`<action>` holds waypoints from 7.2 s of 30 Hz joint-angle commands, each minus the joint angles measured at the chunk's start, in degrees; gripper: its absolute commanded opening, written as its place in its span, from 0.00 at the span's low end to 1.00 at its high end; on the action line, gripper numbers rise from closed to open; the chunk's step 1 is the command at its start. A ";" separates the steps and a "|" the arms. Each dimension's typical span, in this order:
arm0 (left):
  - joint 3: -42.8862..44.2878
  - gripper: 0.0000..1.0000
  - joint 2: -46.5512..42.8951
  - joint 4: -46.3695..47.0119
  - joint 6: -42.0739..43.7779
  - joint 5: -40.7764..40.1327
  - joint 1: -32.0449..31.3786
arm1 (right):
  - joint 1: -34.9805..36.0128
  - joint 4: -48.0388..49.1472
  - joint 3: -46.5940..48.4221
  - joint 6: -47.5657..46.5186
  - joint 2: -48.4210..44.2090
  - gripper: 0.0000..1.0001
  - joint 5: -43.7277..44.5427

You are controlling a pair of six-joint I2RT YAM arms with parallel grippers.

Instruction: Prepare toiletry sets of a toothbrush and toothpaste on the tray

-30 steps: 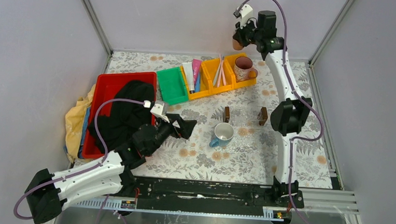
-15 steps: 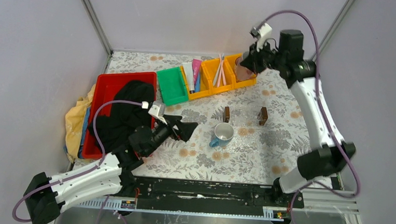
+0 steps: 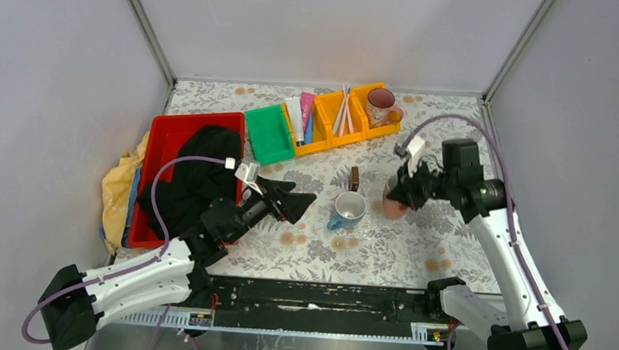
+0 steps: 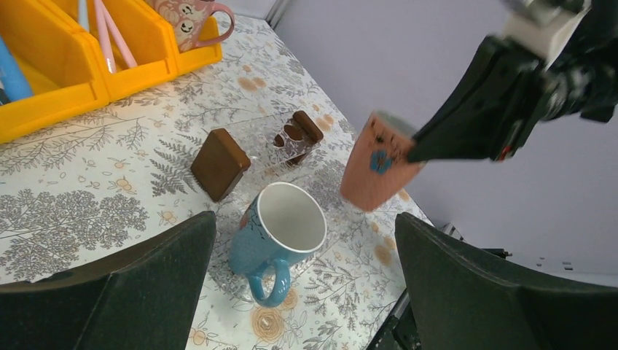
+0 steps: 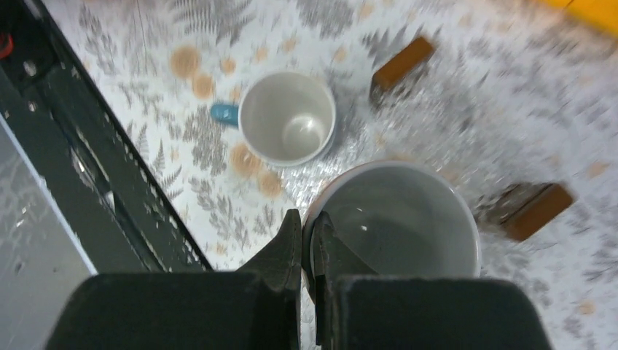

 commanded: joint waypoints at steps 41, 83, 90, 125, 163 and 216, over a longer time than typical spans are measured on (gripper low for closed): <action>-2.49 1.00 -0.30 5.22 -1.69 -1.13 0.35 | 12.42 28.77 -23.60 0.43 0.75 0.01 11.78; 0.32 1.00 -3.22 -0.94 3.34 -0.86 0.38 | 4.56 6.05 -13.09 -9.02 -5.58 0.68 -4.33; 1.02 1.00 -2.53 -1.46 4.38 -0.22 0.39 | -1.75 1.64 -5.90 -9.10 0.43 0.75 -5.31; -4.44 1.00 -6.68 -1.46 1.04 3.40 0.37 | -5.52 -17.68 5.68 -62.37 24.51 0.88 -10.38; -4.26 1.00 -6.63 -2.70 1.04 2.75 0.46 | -2.07 -9.96 2.32 -46.73 25.58 0.00 -4.06; -4.24 1.00 -7.71 -4.10 1.21 0.43 0.45 | -3.60 22.86 -18.99 14.98 6.92 0.14 14.58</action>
